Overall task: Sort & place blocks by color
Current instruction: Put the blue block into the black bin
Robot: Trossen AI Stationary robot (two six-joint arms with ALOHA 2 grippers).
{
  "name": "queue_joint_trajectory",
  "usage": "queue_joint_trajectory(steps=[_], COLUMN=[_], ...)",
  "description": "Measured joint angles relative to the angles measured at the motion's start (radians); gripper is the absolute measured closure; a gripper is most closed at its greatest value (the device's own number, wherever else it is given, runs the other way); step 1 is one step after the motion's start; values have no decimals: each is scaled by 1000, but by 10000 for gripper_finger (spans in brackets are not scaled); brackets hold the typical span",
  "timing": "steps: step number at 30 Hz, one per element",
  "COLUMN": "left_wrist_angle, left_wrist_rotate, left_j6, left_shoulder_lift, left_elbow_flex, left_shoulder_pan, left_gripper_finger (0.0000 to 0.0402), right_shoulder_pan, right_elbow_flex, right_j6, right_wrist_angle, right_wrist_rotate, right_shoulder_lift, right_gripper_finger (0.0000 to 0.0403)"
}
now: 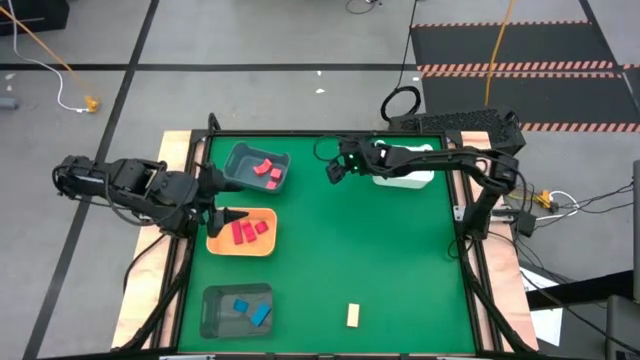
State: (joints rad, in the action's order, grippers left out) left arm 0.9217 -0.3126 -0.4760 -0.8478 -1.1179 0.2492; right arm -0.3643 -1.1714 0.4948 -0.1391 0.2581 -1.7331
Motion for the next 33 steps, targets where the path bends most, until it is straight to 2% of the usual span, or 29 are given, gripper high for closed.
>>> queue_joint_trajectory(steps=[7,11,16,25,33], left_wrist_angle=[-3,-4,-8,-8,-8], left_wrist_rotate=[0,0,0,0,0], left_j6=[0,0,-1,-8,-12], left_shoulder_lift=[-1,-1,-1,-1,-3], left_elbow_flex=[0,0,0,0,0], left_shoulder_pan=[9,9,9,9,9], left_gripper_finger=[41,41,41,41,41], right_shoulder_pan=[-32,-41,-48,-80,-111], right_elbow_flex=[0,0,0,1,2], right_j6=[-27,-82,-163,-194,-230], right_wrist_angle=[7,73,158,180,158], right_wrist_rotate=[2,-1,-1,-6,-132], right_shoulder_lift=[-95,-135,-174,-213,-237], right_gripper_finger=[124,124,124,124,138])
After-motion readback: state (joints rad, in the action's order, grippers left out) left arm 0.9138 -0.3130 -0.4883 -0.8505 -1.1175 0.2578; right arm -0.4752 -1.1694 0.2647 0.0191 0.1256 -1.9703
